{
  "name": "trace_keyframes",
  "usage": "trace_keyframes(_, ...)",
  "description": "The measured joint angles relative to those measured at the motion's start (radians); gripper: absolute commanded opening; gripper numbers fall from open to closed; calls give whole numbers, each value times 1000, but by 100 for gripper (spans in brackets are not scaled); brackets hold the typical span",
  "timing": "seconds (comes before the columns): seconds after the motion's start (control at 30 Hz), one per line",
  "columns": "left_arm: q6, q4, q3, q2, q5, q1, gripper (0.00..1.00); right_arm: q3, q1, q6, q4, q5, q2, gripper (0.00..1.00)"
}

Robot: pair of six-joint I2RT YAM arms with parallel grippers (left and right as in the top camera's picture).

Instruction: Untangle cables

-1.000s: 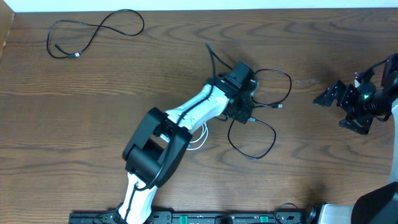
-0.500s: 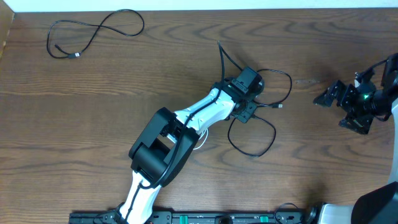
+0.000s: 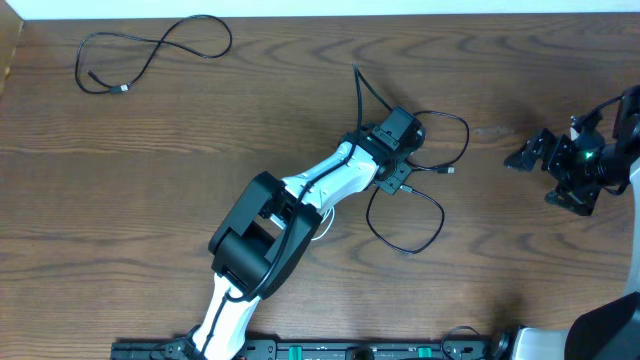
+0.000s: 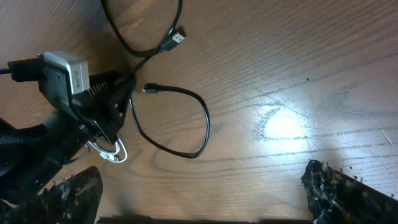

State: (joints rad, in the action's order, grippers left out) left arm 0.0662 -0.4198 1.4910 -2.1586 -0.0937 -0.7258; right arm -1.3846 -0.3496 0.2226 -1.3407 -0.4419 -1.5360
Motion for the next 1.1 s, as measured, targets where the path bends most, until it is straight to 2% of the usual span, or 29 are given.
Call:
trace_keyframes(0.13,6,3,8,-8,0,0,33,0,0,0,3,0,0,99)
trace_keyframes(0.47,16,1,43,-35,15,-18,8,0,0,0,7,0,0,99)
trace_keyframes(0.83,11,-88,60,-31,16,-23,8,0,0,0,6,0,0,99)
trace_keyframes(1.1,-49,-204,5,47,6,-26,7,0,0,0,3,0,0,99)
